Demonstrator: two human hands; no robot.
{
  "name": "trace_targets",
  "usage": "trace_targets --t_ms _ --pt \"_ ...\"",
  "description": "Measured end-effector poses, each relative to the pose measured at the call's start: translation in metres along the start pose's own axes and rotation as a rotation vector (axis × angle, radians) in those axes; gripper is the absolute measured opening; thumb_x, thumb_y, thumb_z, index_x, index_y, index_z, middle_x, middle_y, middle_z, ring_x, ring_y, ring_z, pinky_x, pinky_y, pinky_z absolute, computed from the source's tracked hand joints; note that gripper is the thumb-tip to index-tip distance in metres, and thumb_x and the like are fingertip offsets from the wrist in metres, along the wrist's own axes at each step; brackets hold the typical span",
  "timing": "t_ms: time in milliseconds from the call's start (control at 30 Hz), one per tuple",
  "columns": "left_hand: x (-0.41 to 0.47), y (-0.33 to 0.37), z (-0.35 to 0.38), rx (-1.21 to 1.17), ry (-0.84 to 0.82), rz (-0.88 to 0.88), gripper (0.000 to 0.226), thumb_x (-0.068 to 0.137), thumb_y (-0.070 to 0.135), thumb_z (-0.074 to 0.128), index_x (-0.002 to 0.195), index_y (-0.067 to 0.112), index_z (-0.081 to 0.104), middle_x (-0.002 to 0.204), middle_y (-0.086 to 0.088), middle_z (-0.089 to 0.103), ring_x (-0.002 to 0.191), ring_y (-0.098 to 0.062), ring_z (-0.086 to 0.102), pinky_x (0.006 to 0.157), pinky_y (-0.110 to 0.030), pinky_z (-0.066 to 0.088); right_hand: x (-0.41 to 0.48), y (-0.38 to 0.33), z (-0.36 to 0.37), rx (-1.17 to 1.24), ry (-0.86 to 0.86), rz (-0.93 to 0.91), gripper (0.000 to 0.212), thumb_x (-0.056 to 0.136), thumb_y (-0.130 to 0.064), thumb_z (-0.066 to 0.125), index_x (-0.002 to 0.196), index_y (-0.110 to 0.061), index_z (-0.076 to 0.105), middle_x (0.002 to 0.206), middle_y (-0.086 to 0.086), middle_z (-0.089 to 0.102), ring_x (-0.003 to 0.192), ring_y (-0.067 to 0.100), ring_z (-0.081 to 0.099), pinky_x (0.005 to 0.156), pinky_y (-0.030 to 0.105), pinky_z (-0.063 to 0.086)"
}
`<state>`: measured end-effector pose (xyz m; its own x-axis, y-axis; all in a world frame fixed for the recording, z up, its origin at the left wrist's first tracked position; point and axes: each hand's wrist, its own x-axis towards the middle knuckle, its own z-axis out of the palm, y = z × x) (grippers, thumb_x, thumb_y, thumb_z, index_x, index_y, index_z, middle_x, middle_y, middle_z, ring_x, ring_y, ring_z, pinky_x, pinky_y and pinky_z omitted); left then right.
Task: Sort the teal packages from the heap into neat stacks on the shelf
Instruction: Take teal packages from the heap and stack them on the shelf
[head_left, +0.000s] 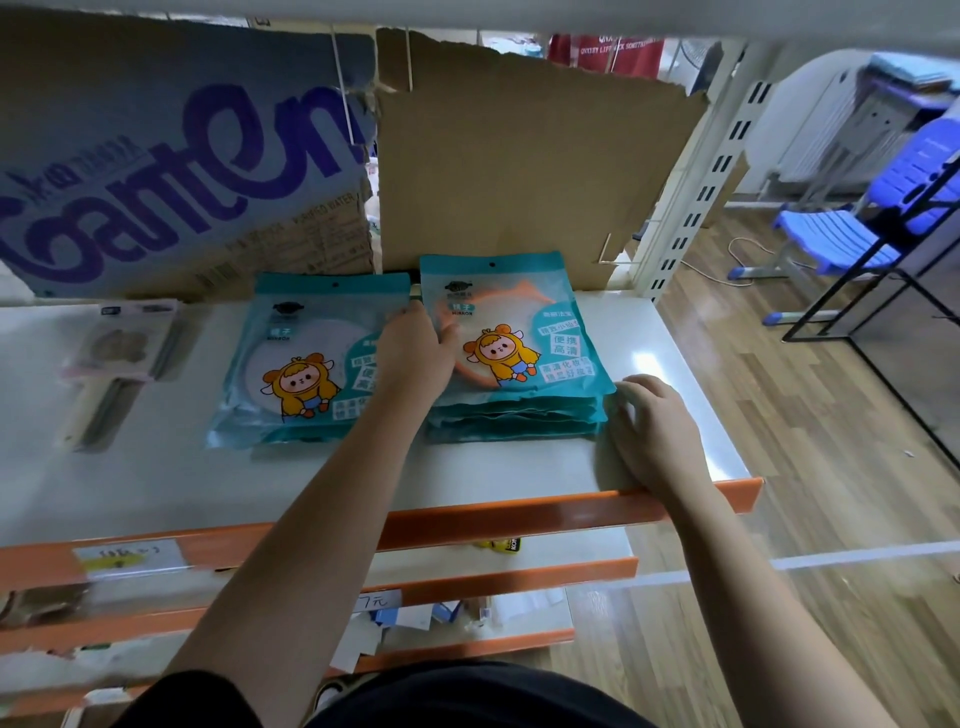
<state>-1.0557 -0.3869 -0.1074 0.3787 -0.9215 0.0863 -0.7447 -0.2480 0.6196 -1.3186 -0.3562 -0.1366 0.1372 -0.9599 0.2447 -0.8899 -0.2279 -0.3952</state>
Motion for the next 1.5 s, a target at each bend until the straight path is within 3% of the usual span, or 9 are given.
trace_targets --t_ms 167,233,400,567,867,1000,1133,1267,1500 --pt "-0.006 -0.001 -0.009 0.076 0.013 0.058 0.03 0.095 0.036 0.056 0.11 0.01 0.055 0.108 -0.008 0.059 0.092 -0.016 0.059 0.07 -0.025 0.05 0.003 0.002 0.0 0.053 -0.016 0.038 0.028 0.097 -0.015 0.05 0.121 -0.011 0.062 0.127 0.009 0.061 0.113 0.026 0.055 0.09 0.032 0.047" --pt "-0.013 -0.001 -0.017 0.146 0.029 0.124 0.032 0.097 0.035 0.053 0.116 0.01 0.055 0.111 -0.008 0.057 0.093 -0.014 0.055 0.072 -0.025 0.047 0.007 0.002 -0.005 0.133 0.025 0.044 0.032 0.097 -0.009 0.048 0.128 -0.007 0.059 0.129 0.014 0.06 0.116 0.029 0.056 0.097 0.036 0.044" --pt "-0.033 -0.008 -0.04 0.27 0.078 0.291 0.037 0.099 0.038 0.047 0.123 0.011 0.056 0.112 -0.007 0.058 0.096 -0.019 0.058 0.079 -0.032 0.049 0.018 -0.02 -0.019 0.227 0.119 -0.011 0.028 0.099 -0.014 0.047 0.119 -0.006 0.064 0.121 0.011 0.063 0.109 0.026 0.059 0.089 0.029 0.045" --pt "-0.049 -0.034 -0.072 0.36 0.122 0.323 0.037 0.101 0.035 0.042 0.124 0.011 0.057 0.115 -0.009 0.063 0.098 -0.024 0.06 0.084 -0.039 0.047 0.039 -0.073 -0.016 0.259 0.105 -0.22 0.027 0.099 -0.019 0.049 0.113 -0.005 0.067 0.116 0.012 0.065 0.105 0.029 0.06 0.084 0.029 0.044" --pt "-0.087 -0.129 -0.155 0.445 0.256 0.049 0.039 0.097 0.034 0.046 0.125 0.01 0.06 0.119 -0.013 0.064 0.103 -0.035 0.062 0.089 -0.044 0.044 0.038 -0.229 0.036 0.302 -0.169 -0.563 0.033 0.1 -0.033 0.043 0.12 -0.013 0.062 0.114 0.008 0.064 0.103 0.026 0.06 0.082 0.03 0.041" --pt "-0.122 -0.184 -0.197 0.438 0.364 -0.073 0.038 0.094 0.03 0.052 0.126 0.011 0.06 0.118 -0.012 0.064 0.103 -0.036 0.061 0.091 -0.043 0.042 0.016 -0.303 0.062 0.404 -0.274 -0.68 0.033 0.099 -0.033 0.045 0.115 -0.012 0.064 0.108 0.008 0.067 0.096 0.023 0.062 0.081 0.038 0.052" --pt "-0.155 -0.243 -0.241 0.4 0.435 -0.207 0.038 0.095 0.029 0.056 0.128 0.01 0.059 0.122 -0.012 0.062 0.108 -0.037 0.059 0.096 -0.045 0.041 -0.012 -0.377 0.086 0.464 -0.321 -0.793 0.03 0.098 -0.024 0.047 0.114 -0.007 0.066 0.113 0.004 0.065 0.105 0.016 0.059 0.088 0.023 0.045" --pt "-0.188 -0.306 -0.294 0.431 0.433 -0.302 0.041 0.097 0.032 0.052 0.132 0.012 0.055 0.127 -0.009 0.059 0.107 -0.034 0.058 0.094 -0.042 0.036 -0.051 -0.458 0.111 0.5 -0.314 -0.851 0.03 0.097 -0.022 0.048 0.11 -0.004 0.068 0.111 0.011 0.069 0.109 0.023 0.061 0.1 0.04 0.046" --pt "-0.234 -0.407 -0.402 0.445 0.495 -0.31 0.035 0.097 0.028 0.054 0.126 0.009 0.06 0.119 -0.009 0.062 0.106 -0.033 0.059 0.092 -0.045 0.04 -0.117 -0.582 0.156 0.594 -0.349 -0.757 0.025 0.098 -0.02 0.053 0.113 -0.007 0.067 0.108 0.008 0.067 0.098 0.018 0.061 0.086 0.031 0.049"
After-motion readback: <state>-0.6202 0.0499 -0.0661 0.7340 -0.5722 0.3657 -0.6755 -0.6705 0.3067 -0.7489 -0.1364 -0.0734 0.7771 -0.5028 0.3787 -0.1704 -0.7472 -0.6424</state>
